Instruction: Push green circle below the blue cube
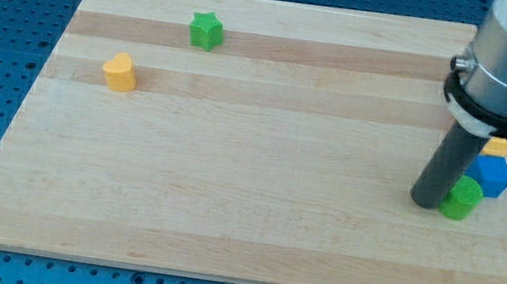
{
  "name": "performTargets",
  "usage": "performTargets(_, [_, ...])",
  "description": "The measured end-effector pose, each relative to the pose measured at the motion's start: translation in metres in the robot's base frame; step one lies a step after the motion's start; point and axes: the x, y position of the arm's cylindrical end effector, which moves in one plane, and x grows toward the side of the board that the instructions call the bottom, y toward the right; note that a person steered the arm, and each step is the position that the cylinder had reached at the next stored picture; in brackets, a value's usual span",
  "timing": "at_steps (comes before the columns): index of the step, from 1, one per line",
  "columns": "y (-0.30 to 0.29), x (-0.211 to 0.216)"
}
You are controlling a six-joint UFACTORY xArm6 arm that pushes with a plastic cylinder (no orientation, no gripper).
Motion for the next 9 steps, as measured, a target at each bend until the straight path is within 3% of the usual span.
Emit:
performTargets(1, [0.001, 0.0])
performTargets(3, [0.001, 0.043])
performTargets(6, [-0.027, 0.017])
performTargets(9, [0.014, 0.003])
